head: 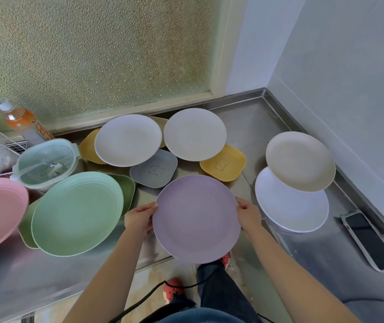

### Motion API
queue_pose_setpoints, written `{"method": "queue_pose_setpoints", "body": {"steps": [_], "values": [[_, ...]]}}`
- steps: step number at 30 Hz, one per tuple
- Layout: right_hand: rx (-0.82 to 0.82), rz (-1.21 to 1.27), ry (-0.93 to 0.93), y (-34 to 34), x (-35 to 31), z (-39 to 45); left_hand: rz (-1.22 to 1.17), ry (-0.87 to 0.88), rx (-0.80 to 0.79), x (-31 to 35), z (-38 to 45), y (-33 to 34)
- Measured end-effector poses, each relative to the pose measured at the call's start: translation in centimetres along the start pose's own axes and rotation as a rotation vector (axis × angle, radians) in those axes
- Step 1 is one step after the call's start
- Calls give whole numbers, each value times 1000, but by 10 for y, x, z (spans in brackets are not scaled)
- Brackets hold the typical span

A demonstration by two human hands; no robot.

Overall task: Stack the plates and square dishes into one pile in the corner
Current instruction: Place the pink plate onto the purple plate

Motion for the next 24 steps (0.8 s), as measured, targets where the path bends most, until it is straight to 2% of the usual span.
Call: {"method": "queue_pose_setpoints", "body": {"steps": [5, 7, 10, 12, 17, 24], "values": [[-55, -3, -40, -10, 1, 13, 31, 5, 29, 1, 0, 9], [-53, -54, -64, -18, 6, 17, 175, 38, 96, 4, -6, 10], [55, -152, -153, -43, -2, 17, 553, 167, 134, 16, -19, 22], [142, -194, -227, -65, -9, 20, 636, 210, 157, 20, -21, 27], [231, -339, -331, -110, -18, 38, 530, 154, 147, 17, -22, 41], [39, -862, -342, -126, -13, 72, 315, 24, 101, -3, -9, 60]]}}
Point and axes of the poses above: each hand's wrist, its own z-axis towards the middle knuckle, its own y-axis out of the palm, x = y × z, the point moved 10 cm from there along z, towards the middle knuckle, and after that the axes turned 10 degrees about -y, right-handed, at the moved point
